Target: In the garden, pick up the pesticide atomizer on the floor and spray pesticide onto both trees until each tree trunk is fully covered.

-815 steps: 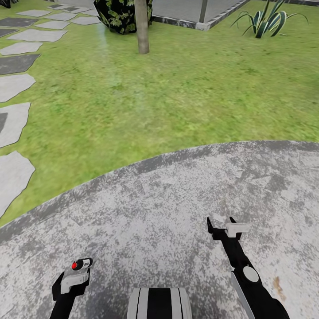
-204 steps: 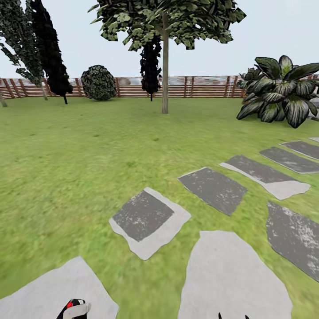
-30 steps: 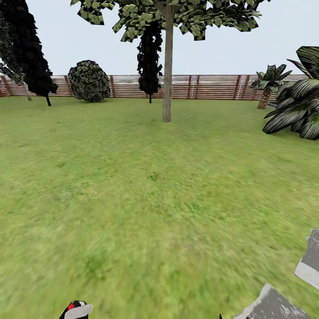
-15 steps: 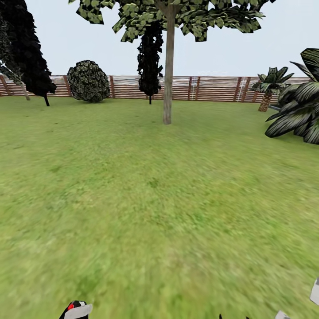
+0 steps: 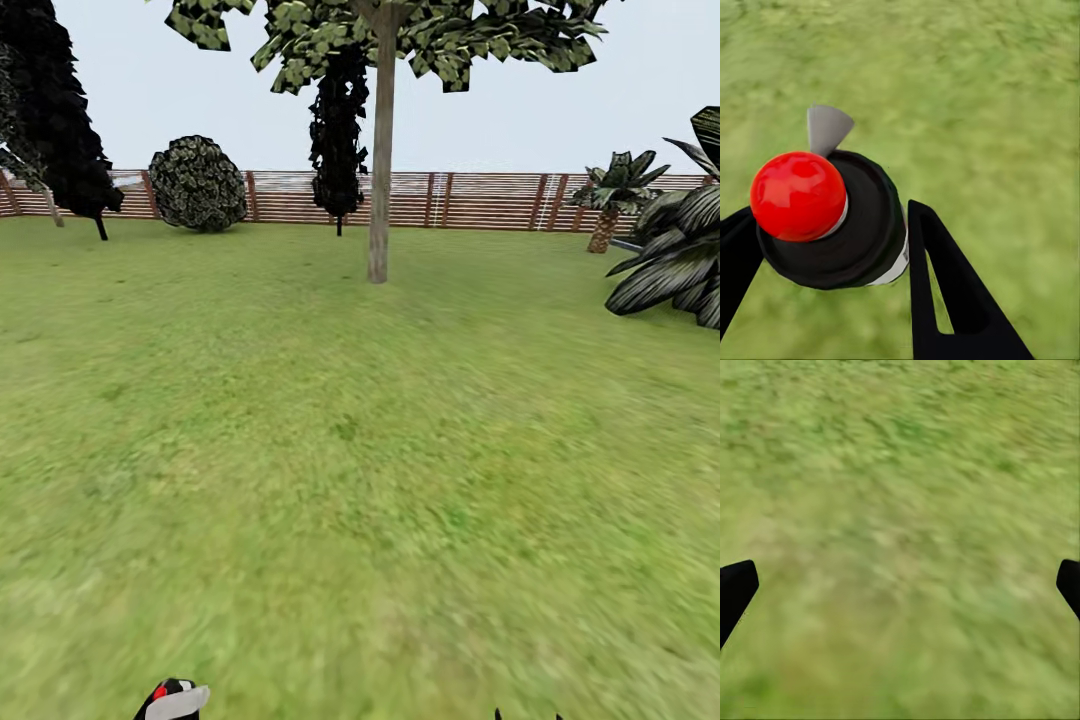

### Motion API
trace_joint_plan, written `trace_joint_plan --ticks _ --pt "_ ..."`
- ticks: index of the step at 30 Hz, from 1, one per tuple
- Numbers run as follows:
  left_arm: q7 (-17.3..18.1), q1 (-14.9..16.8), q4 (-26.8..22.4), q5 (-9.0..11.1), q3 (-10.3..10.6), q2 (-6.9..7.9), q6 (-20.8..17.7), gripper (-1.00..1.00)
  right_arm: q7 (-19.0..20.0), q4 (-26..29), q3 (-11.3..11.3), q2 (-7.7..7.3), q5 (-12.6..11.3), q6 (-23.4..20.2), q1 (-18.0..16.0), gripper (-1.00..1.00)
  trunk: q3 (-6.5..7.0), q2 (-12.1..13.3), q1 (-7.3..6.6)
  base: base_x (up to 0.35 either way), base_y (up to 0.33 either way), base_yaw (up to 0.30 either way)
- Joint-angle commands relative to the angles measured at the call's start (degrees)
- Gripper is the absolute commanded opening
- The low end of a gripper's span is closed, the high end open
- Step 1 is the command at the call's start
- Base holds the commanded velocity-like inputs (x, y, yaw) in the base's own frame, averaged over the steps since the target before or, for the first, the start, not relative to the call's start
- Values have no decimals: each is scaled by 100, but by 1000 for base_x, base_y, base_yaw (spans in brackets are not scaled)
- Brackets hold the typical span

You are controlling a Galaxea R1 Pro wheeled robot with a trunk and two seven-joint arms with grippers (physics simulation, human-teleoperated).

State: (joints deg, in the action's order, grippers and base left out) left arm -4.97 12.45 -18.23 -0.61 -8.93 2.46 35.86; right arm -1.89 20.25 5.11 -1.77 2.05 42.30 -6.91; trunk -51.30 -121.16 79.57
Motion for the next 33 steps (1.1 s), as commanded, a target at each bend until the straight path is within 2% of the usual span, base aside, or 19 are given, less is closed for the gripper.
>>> trace_joint_plan --ticks 1,33 --pt "-22 3 4 -9 5 0 17 -100 -17 -4 8 1 23 15 -3 100 -5 -2 3 342 0 0" --pt "-23 4 4 -9 13 0 26 -100 -17 -5 2 1 23 15 -3 100 -108 -2 3 342 0 0"
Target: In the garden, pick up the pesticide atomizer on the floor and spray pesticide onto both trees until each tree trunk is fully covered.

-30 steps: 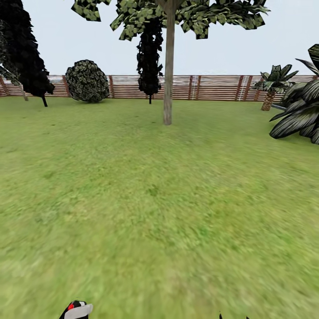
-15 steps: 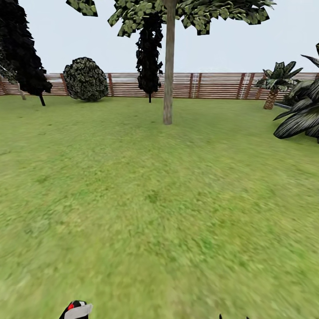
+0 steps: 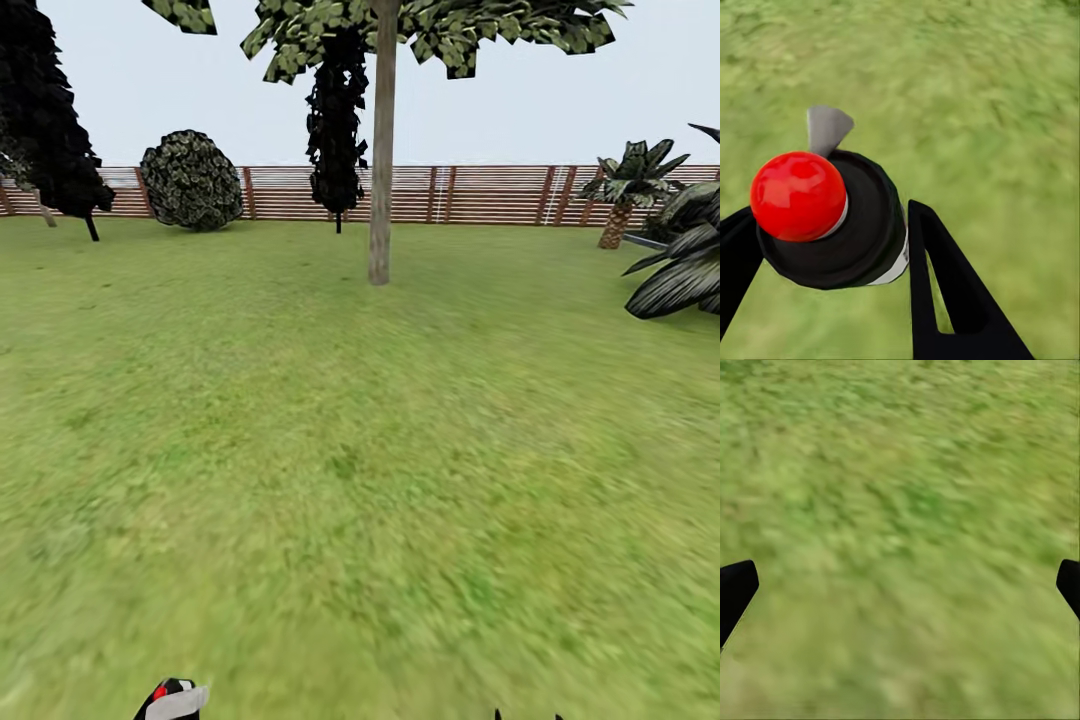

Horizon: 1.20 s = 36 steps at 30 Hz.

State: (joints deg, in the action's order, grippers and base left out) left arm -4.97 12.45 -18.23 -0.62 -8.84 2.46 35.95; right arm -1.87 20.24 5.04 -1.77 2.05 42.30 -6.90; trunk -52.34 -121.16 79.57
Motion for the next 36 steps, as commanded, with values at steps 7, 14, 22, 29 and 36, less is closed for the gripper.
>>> trace_joint_plan --ticks 7,14,22,29,36 --pt "-21 5 4 -9 5 0 18 -100 -15 -10 6 1 30 15 -4 100 -5 -2 3 342 0 0" --pt "-23 5 4 -7 5 0 18 -100 -15 -11 6 1 32 15 -4 100 -5 -2 3 342 0 0" --pt "-23 6 4 -9 0 0 18 -100 -15 -11 6 1 32 15 -4 100 -5 -2 3 342 0 0" --pt "-24 4 4 -7 -3 0 18 -100 -15 -11 13 1 32 15 -3 100 -5 -2 3 342 0 0" --pt "-22 4 4 -8 0 0 18 -100 -18 -11 14 1 28 15 -4 100 -5 -2 3 342 0 0"
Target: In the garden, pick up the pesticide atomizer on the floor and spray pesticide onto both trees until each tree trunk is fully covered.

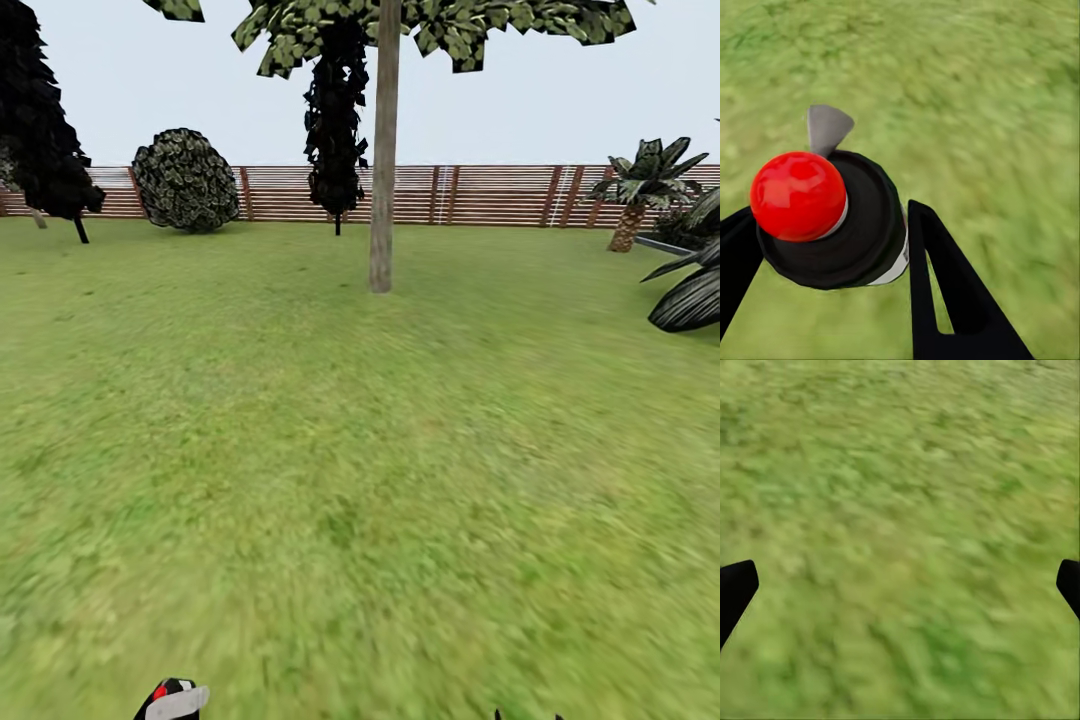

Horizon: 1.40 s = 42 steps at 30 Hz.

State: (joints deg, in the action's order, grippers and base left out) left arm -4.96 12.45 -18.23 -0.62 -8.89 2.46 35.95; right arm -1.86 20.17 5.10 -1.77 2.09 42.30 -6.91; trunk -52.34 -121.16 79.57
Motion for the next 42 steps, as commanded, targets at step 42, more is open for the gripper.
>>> trace_joint_plan --ticks 42 --pt "-30 3 4 -8 1 -1 18 -100 -22 -4 8 1 27 15 -3 100 -5 -2 3 342 -70 0"
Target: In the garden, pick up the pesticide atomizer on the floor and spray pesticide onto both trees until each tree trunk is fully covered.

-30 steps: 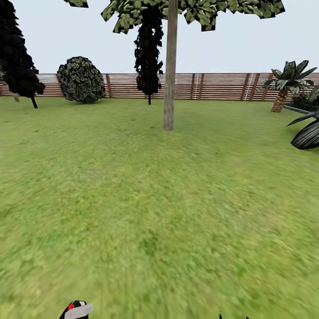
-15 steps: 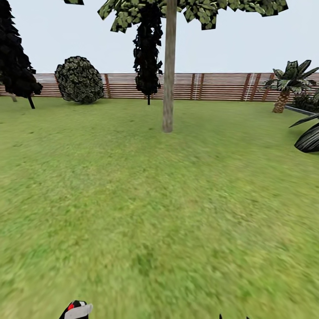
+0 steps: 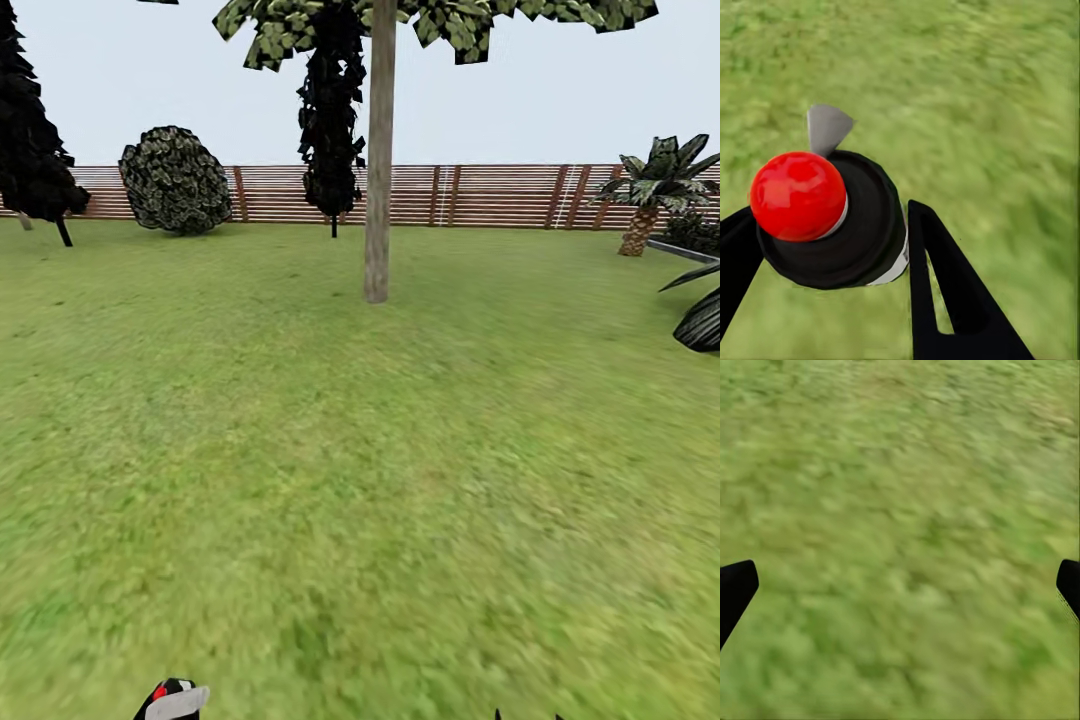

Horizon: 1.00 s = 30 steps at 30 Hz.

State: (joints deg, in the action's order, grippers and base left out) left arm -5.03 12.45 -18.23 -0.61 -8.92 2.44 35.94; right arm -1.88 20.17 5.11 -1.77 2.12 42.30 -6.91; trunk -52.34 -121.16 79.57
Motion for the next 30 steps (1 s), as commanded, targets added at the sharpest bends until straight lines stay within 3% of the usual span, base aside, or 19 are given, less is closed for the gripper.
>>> trace_joint_plan --ticks 1,30 --pt "-24 5 4 -8 4 1 18 -100 -19 -4 8 1 23 15 -3 100 -5 -2 3 342 -75 0" --pt "-24 3 4 -8 4 1 18 -100 -21 -4 5 1 20 15 -3 100 -5 -2 3 342 -15 0"
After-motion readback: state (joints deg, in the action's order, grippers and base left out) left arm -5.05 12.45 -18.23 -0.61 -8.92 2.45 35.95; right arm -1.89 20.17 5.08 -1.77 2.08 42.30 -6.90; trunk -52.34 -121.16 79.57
